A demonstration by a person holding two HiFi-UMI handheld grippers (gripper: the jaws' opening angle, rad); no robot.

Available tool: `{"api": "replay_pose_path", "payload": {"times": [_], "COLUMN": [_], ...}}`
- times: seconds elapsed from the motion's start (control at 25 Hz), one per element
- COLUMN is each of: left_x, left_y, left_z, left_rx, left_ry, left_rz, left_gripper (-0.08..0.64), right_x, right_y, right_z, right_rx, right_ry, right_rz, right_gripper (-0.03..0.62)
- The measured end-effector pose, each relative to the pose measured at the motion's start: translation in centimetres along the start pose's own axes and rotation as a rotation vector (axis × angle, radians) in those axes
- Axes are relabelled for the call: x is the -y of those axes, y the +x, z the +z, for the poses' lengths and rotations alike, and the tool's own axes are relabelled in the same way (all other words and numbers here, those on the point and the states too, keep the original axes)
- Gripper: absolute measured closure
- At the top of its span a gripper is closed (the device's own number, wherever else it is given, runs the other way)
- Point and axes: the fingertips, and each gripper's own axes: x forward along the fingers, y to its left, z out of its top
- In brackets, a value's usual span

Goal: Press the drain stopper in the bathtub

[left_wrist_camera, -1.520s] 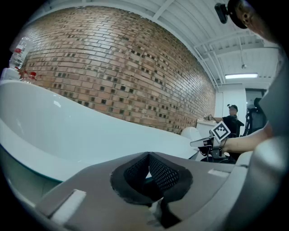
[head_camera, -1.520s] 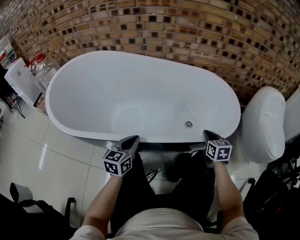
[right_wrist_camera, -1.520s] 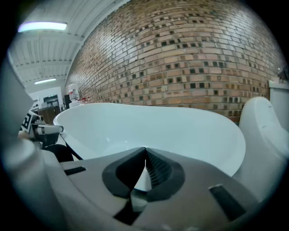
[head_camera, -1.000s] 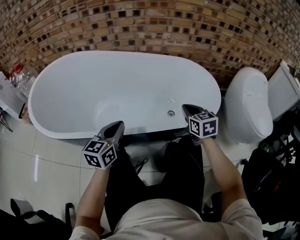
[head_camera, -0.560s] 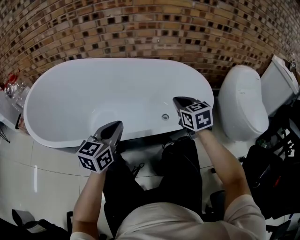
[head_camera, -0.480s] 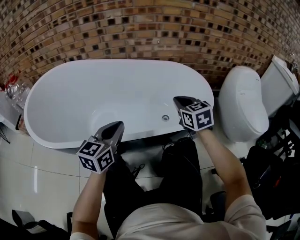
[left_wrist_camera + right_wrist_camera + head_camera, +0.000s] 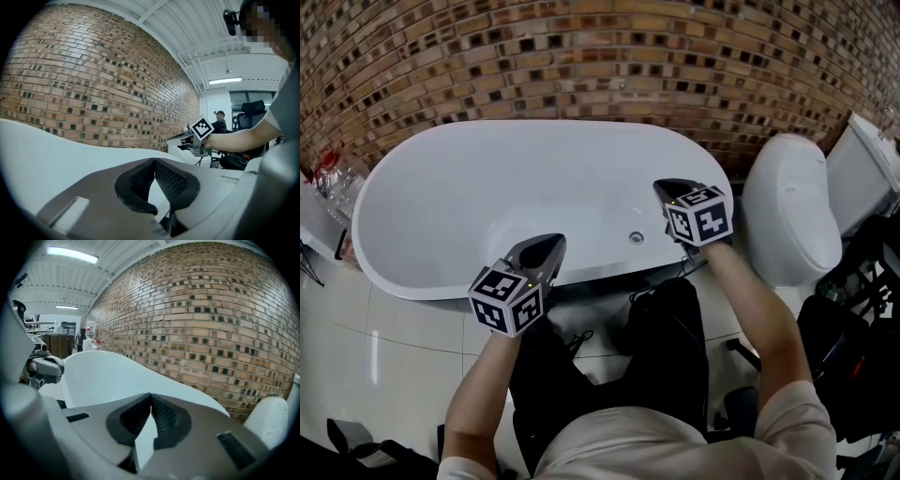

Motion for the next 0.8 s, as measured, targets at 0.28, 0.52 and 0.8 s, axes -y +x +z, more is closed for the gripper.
{"api": "replay_pose_path", "payload": {"times": [0.28,0.52,0.8], "left_x": [-0.9,-2.2,-4.0], "left_y": [2.7,5.3,8.4], "left_z": [0.5,-0.2,-1.3], "left_rx": [-0.017,-0.05,-0.086], "left_ry": [0.022,0.021,0.01], "left_rz": [-0.015,-0.026,-0.041], "left_gripper": [0.555,0.555,0.555], "right_x": [2.2,4.0,6.2], "right_y": [3.1,6.2,10.1], "right_z": [0.0,-0.2,-1.4], "right_rx": [-0.051,-0.094,-0.15], "right_ry": [-0.03,-0.052,-0.057], "right_rz": [-0.014,-0.023,-0.026], "right_gripper": [0.578,0.578,0.578]}}
